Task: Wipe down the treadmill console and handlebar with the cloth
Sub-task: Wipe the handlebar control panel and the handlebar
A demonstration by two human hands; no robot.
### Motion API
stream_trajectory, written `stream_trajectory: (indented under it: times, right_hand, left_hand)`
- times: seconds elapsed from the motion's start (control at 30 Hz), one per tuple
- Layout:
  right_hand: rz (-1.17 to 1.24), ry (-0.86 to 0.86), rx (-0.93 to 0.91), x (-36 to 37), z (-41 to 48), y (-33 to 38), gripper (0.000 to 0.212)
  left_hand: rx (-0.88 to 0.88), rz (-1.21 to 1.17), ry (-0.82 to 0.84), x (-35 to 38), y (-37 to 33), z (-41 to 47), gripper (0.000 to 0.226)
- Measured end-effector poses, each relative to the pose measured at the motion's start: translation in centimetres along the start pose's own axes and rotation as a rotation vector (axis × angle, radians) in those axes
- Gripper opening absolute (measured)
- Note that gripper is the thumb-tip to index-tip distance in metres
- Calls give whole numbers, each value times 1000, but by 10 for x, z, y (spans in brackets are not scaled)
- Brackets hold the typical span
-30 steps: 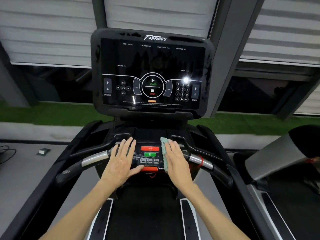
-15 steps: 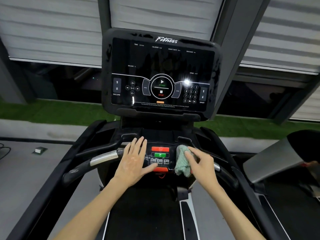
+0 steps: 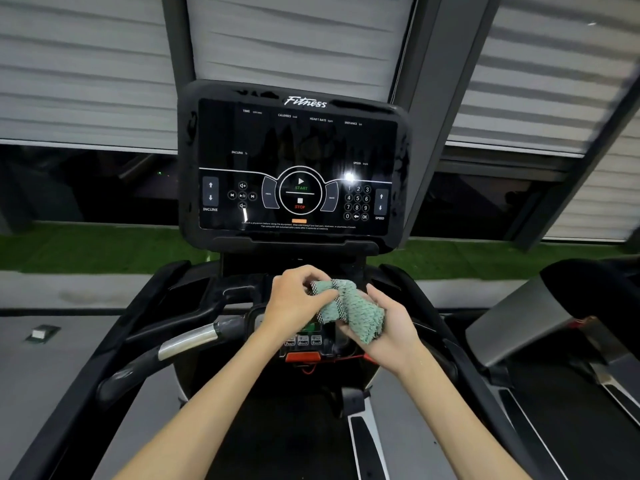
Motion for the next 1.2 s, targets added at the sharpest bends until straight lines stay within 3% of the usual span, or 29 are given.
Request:
stream_trajectory:
  times: [0.1,0.3,0.43,0.5,0.57,0.67,0.73,0.8,0.9,1.2]
  right_hand:
    - [22,-46,-21,-3,4,1,45]
    - [-63,-254,-133,-4,16,-2,30]
    - [-66,-186,-120,-13,17,5,35]
    - [-153,-215,-209,-23,16,17,29]
    - [-450,-361,-383,-36,8,34,43]
    - [-960,-505,-830,-32,-10,58,50]
    - [-1179,-446,-1157,-15,-16,59,37]
    - [-1396,-285,-1334,-2,-8,42,37]
    - [-1598,-146,-1369,-11,5,13,45]
    - [-1657,-144,-1360,-11,14,7,44]
  left_hand:
    - [-16,58,-41,2,-2,-2,10]
    - [-33,-1,183,36,-8,-22,10]
    - [106,41,175,23,6,-25,22]
    - [242,272,57,5,24,-26,40]
    - [316,469,15,-7,48,-33,73]
    - [389,679,94,-5,83,-44,115]
    - [399,763,124,-3,99,-45,124]
    - [403,800,120,-3,104,-43,125]
    - [401,772,112,-3,105,-43,122]
    - [405,582,117,-7,107,-43,121]
Point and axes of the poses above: each hand's wrist, its own z-axis towards the middle knuckle, its own x-axis out of the palm, y = z × x, the point moved 8 cm from there along z, towards the middle knuckle, and after that the axes turned 9 degrees about -y, right-handed, at the moved point
